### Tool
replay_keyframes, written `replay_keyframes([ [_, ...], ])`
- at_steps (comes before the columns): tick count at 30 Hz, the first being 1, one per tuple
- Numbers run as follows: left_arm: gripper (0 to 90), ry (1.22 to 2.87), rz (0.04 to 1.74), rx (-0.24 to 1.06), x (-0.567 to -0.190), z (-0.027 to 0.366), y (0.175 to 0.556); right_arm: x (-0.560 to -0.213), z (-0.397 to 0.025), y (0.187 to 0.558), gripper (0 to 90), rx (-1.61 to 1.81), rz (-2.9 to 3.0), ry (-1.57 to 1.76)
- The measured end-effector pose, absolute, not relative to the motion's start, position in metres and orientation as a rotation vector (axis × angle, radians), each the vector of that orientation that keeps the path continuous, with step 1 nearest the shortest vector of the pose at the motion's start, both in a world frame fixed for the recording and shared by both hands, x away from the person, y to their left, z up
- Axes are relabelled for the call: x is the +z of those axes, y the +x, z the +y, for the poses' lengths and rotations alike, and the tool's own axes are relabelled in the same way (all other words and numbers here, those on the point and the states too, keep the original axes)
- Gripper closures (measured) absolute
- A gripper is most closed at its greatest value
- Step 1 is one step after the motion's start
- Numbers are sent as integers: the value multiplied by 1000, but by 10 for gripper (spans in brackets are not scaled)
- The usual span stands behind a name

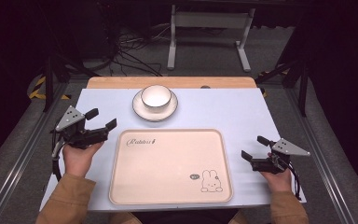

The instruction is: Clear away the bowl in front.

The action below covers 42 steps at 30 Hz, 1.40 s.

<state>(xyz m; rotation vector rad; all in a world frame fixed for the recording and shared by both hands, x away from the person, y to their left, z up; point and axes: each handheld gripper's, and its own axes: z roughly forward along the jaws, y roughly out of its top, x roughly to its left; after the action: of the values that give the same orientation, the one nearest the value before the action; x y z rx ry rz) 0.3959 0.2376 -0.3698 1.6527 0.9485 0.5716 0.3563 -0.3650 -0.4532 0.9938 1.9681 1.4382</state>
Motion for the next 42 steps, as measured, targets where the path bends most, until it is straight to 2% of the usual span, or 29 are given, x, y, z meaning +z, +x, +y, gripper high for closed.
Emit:
replay_keyframes([
  [15,167,1642,923,529,-351,234,420,-453,-365,356,44,1423,1970,994],
  [21,190,1632,1001,548,-349,223,435,-453,-364,356,43,1420,1968,995],
  [28,201,1601,1046,582,-345,212,453,-453,-364,357,42,1419,1969,990],
  [34,199,1600,1107,679,-344,200,467,-453,-365,356,39,1432,1962,997],
  [42,189,1604,1127,728,-344,185,481,-453,-365,356,39,1430,1961,998],
])
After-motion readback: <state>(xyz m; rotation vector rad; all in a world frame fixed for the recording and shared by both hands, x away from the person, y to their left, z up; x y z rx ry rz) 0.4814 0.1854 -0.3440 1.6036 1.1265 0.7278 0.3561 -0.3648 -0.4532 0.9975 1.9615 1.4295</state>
